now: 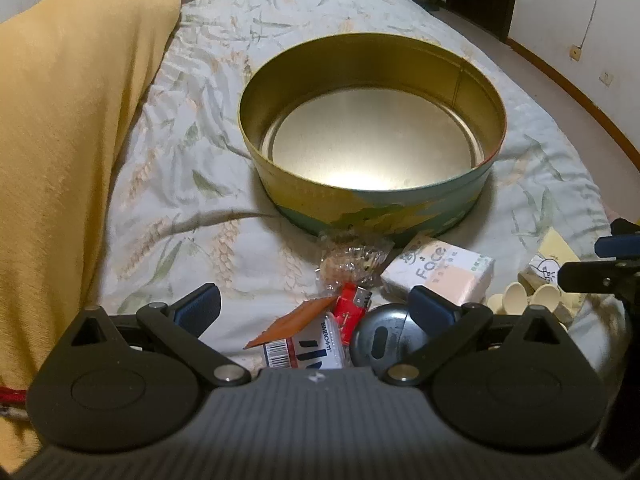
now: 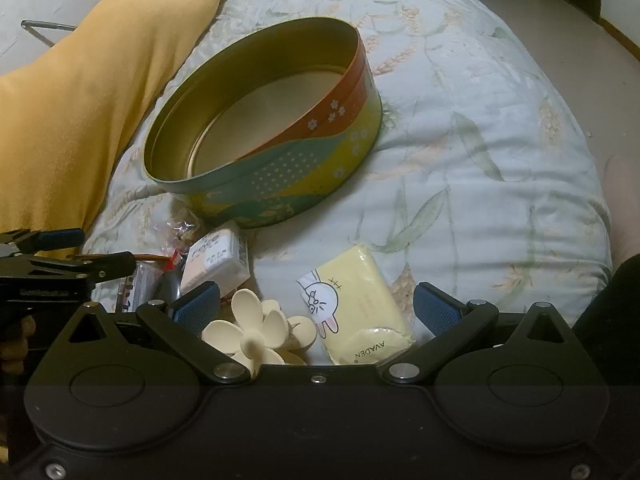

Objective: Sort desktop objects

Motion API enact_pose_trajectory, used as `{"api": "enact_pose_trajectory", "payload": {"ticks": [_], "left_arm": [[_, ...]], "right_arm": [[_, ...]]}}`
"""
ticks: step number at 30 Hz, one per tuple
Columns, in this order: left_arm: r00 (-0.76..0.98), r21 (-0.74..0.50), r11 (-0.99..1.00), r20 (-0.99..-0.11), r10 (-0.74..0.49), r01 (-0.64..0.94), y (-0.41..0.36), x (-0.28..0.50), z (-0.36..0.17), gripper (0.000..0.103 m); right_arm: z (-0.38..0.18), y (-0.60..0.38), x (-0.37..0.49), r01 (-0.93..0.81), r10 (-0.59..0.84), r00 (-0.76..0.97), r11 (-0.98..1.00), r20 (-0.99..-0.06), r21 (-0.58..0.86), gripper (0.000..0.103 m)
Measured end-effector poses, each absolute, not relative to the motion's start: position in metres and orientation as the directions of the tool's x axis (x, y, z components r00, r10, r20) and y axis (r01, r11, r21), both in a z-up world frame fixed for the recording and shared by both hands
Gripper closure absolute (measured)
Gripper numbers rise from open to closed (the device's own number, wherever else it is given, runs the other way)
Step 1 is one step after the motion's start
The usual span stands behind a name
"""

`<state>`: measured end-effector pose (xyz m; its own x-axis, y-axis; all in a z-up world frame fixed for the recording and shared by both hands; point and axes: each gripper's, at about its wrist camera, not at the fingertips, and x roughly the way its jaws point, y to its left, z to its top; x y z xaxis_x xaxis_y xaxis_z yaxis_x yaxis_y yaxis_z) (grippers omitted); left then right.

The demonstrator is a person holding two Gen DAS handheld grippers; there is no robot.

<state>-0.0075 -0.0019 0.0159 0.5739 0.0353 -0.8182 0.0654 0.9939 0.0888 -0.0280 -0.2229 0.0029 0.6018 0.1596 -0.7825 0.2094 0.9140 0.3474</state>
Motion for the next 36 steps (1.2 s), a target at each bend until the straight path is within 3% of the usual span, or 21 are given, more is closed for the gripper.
{"api": "enact_pose_trajectory", "payload": {"ticks": [12, 19, 25, 31, 36], "left_arm": [[0.576, 0.174, 0.982, -0.811, 0.099, 0.076, -0.026, -0.027, 0.055, 0.0], [0.597, 0.174, 0.981, -0.797, 0.088, 0.088, -0.046, -0.032, 0.106, 0.0], [0.488, 0.166, 0.977, -0.869, 0.079, 0.138, -0.056, -0.008, 0.138, 0.0], [0.46, 0.349, 0.905, -0.863, 0.209, 0.242, -0.076, 0.008, 0.175, 0.0], [0.495, 0.41, 0.873, -0.834, 0.242, 0.265, -0.075, 0.004, 0.206, 0.0]], "right_arm": [[0.008, -0.234, -0.039, 0.208, 0.192, 0.629, 0.892, -0.753, 0.402, 0.0], [0.013, -0.241, -0.056, 0.196, 0.205, 0.645, 0.887, -0.737, 0.418, 0.0], [0.014, -0.248, -0.068, 0.166, 0.225, 0.621, 0.898, -0.751, 0.406, 0.0], [0.016, -0.247, -0.078, 0.132, 0.22, 0.589, 0.923, -0.777, 0.361, 0.0], [0.019, -0.253, -0.091, 0.115, 0.199, 0.583, 0.94, -0.788, 0.322, 0.0]]}}
